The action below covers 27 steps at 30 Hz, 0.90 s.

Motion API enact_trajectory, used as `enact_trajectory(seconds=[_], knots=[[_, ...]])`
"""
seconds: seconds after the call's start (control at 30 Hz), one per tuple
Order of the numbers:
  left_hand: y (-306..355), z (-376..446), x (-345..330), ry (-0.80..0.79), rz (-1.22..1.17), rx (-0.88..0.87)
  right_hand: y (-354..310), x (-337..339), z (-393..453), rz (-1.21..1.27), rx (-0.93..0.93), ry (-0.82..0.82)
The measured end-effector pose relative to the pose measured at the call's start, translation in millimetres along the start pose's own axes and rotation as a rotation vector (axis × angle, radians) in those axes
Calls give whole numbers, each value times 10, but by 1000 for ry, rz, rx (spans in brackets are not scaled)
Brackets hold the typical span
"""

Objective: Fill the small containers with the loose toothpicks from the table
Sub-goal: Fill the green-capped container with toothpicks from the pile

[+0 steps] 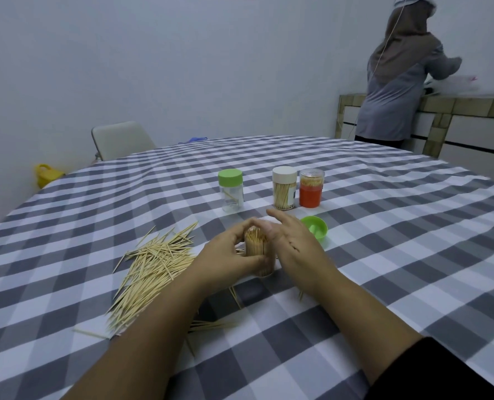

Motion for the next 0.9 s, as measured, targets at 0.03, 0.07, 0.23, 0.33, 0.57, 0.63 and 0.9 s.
enact_trajectory(seconds=[0.03, 0.07, 0.23, 0.33, 0.57, 0.63, 0.9], knots=[[-11, 6, -5, 3, 2, -2, -19, -3, -6, -22, 18, -5], [-23, 10, -9, 3, 2, -1, -34, 1, -5, -41, 40, 0], [-44, 18, -17, -2, 3, 9, -101, 23, -12, -173, 121, -4], [-52, 21, -31, -18, 1, 21, -111, 19, -20, -179, 99, -30], [-345, 36, 114, -169, 295, 161, -77, -98, -110, 41, -44, -182], [-442, 52, 239, -107, 459, 189, -45, -136, -126, 50, -79, -194], [-538, 67, 305, -80, 583, 206, -22, -145, -109, 36, -78, -164]])
Point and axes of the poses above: each hand's wrist, its own z-axis towards the middle knuckle, its own x-axis out of the back of the hand, y = z × x, the point moved 8 cm from there along z, towards the middle knuckle, and after that the axes turned 8 degrees about y, right-handed, at the moved point
